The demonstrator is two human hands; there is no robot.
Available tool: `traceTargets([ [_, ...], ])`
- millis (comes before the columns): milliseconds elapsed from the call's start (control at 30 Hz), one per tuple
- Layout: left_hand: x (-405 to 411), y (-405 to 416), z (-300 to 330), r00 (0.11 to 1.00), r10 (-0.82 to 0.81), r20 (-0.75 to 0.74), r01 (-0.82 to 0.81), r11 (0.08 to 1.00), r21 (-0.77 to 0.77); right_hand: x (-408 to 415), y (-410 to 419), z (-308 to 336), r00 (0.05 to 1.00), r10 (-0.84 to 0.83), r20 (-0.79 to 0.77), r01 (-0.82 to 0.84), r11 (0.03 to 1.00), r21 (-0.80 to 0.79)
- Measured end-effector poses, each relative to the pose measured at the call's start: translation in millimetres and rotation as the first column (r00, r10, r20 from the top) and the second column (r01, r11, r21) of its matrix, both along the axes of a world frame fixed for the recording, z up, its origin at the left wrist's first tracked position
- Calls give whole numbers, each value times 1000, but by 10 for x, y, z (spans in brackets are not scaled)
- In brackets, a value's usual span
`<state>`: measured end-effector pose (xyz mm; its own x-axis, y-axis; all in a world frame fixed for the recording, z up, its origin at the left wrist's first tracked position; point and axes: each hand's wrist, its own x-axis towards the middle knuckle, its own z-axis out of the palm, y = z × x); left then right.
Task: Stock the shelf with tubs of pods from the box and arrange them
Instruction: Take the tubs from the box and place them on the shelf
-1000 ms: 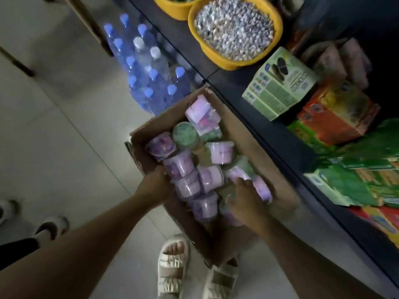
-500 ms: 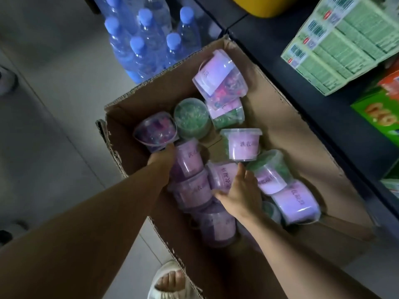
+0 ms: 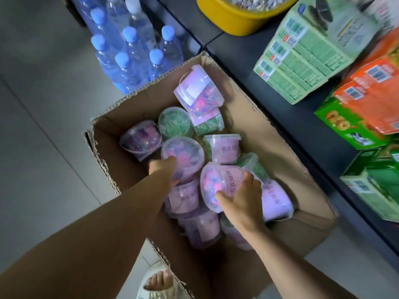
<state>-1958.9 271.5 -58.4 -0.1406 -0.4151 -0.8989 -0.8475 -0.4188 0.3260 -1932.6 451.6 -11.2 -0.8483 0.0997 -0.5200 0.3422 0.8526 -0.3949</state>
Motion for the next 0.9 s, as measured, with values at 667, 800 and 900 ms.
traceTargets([
  [667,-195,-92,4306,865,-313,-392,258,948,-188,-471,424,4025,863,-486,137,483,715,-506],
  [800,-345,-112,5542,812,-325,-485,251,944,-212,-565,535,5176,840,-538,65,461,647,-607],
  [900,-423,-153,6403,757,-354,-549,254,934,-252,-581,583,6083,826,-564,22,427,600,-676],
])
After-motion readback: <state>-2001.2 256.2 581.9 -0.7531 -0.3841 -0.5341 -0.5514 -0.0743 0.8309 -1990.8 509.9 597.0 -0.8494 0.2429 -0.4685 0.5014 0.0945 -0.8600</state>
